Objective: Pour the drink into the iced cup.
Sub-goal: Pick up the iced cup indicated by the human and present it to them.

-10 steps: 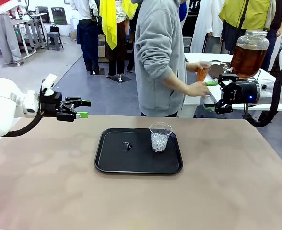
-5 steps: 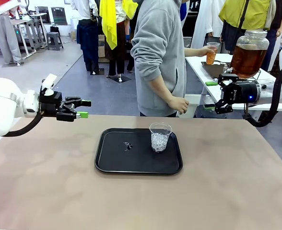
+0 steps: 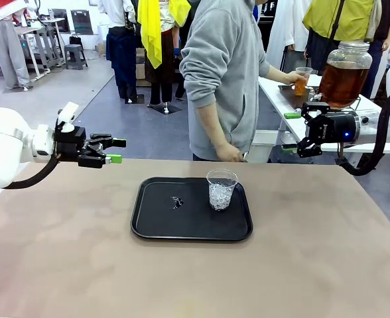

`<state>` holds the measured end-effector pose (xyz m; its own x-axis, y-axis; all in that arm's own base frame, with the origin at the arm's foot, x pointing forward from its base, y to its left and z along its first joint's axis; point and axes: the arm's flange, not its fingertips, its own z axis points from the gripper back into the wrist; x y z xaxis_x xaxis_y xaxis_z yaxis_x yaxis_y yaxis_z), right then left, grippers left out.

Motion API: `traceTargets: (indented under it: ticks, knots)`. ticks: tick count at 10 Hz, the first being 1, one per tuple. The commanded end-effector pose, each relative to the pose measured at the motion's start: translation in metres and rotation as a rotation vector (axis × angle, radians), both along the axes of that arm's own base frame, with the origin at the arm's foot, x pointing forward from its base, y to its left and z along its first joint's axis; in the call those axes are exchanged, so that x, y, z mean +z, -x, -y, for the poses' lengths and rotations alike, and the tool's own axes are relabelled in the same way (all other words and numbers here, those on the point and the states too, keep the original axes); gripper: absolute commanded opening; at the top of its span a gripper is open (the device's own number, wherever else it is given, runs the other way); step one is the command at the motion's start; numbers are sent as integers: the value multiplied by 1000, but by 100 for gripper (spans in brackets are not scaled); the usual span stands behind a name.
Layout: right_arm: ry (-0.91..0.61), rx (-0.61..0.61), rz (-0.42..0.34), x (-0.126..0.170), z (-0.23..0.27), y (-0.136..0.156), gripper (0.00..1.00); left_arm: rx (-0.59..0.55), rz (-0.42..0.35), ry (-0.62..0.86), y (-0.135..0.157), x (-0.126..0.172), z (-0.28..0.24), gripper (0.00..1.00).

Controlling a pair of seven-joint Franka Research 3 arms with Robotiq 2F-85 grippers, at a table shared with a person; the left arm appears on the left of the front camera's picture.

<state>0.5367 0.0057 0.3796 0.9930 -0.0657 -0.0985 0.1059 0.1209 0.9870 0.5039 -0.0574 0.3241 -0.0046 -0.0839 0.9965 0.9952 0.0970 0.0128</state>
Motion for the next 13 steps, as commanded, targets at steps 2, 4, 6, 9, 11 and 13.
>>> traceTargets:
  ticks: [2,4,6,9,11,13]
  knots:
    - [0,0,4,2,0,0,100,3,-8,-7,0,4,1,100]
    - [0,0,4,2,0,0,100,3,-8,-7,0,4,1,100]
    - [0,0,4,2,0,0,100,3,-8,-7,0,4,1,100]
    - [0,0,4,2,0,0,100,3,-8,-7,0,4,1,100]
    - [0,0,4,2,0,0,100,3,-8,-7,0,4,1,100]
    - [0,0,4,2,0,0,100,3,-8,-7,0,4,1,100]
